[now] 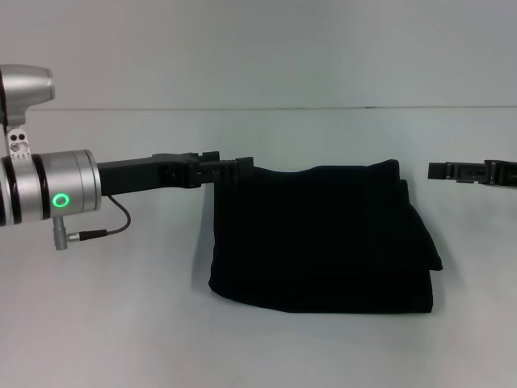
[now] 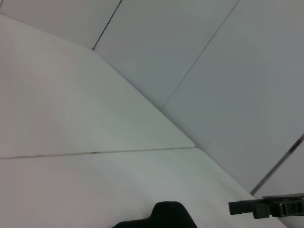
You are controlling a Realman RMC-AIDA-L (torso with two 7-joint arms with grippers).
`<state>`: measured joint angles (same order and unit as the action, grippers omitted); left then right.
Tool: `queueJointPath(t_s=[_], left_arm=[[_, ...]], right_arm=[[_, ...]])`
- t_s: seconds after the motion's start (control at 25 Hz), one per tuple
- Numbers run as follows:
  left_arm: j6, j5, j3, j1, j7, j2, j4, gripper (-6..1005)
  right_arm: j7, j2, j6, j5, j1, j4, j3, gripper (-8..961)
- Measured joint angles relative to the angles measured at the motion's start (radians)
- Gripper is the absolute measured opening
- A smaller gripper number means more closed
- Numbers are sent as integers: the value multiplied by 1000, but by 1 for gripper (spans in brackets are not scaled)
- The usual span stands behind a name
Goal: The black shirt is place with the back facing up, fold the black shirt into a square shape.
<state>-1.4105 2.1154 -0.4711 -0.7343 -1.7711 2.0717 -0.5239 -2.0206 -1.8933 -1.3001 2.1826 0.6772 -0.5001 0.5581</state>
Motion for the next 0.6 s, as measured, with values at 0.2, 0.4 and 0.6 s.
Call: queueJointPath(t_s=[0.2,0.4,0.6], left_arm=[[-18,-2,0,0,1,-2,-19,964],[-68,-2,-1,0,9,-2,-54,964],[-108,2,-37,-3,31,-2,-109,963]], right_arm=[[38,-14,-10,-4,-19,-58,-18,914],[91,-29,-34,-25,-33,-112,-26,913],[148,-38,-55,-27,-35,-148,-27,911]])
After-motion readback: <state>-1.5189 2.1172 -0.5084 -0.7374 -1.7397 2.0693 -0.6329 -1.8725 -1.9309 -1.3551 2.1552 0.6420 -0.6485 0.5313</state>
